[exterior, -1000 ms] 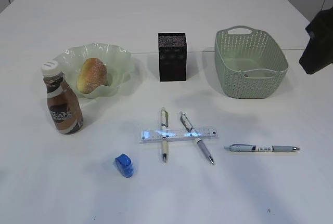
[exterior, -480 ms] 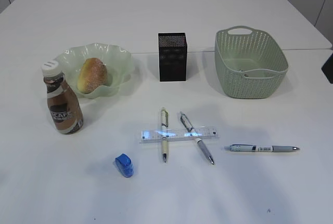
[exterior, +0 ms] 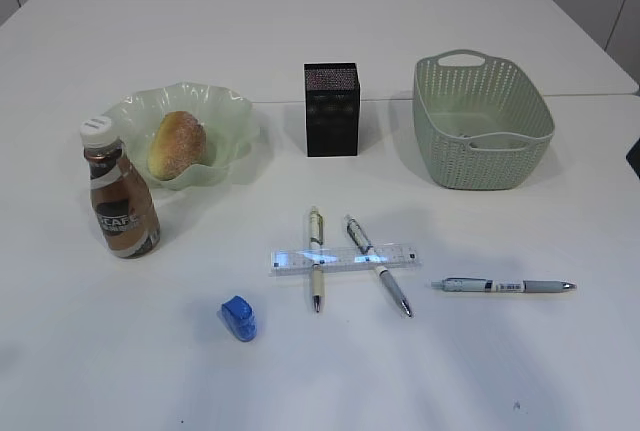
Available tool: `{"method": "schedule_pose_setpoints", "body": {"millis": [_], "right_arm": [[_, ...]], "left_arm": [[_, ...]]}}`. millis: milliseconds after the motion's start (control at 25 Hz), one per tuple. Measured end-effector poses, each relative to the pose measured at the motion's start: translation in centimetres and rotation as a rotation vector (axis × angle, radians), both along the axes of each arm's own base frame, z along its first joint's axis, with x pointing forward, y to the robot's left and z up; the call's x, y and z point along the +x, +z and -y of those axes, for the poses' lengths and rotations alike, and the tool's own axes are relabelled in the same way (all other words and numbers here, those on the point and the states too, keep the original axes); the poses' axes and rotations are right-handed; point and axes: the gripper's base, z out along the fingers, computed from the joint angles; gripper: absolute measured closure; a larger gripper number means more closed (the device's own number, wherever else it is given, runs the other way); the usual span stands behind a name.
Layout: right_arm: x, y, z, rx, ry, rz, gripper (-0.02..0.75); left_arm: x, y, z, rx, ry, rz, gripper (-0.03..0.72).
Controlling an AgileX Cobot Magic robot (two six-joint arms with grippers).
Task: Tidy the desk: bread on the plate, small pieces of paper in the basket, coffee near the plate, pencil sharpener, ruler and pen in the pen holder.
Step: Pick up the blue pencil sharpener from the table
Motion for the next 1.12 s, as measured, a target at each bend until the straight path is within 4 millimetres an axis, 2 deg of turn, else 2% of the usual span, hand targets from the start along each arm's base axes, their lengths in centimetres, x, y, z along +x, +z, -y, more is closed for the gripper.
{"method": "schedule_pose_setpoints", "body": {"millis": [120,320,480,640,760,920,1120], "right_arm": [[0.0,0.0,0.0,-0.002,0.000,0.000,0.344],[0.0,0.0,0.0,-0.002,0.000,0.000,0.344],[0.0,0.0,0.0,-0.002,0.000,0.000,0.344],[0.0,0.0,0.1,-0.006,-0.001,0.001,0.344],[0.0,0.0,0.1,-0.008,-0.001,0.002,0.344],[0.0,0.0,0.1,-0.010,-0.001,0.002,0.344],[0.0,0.0,0.1,-0.010,-0.001,0.002,0.344]], "left_arm": [[0.6,-0.9,1.1,0.068,-0.143,0.007,0.214],[2.7,-3.8,3.1,0.225,-0.295,-0.063,0.214],[4.2,-5.9,4.6,0.317,-0.360,-0.078,0.201],[5.3,-7.5,6.0,0.333,-0.383,-0.086,0.150],[6.4,-8.1,7.0,0.342,-0.382,-0.108,0.129],[8.5,-7.8,8.6,0.358,-0.366,-0.114,0.125],[10.6,-8.5,10.3,0.412,-0.332,-0.202,0.125]]}}
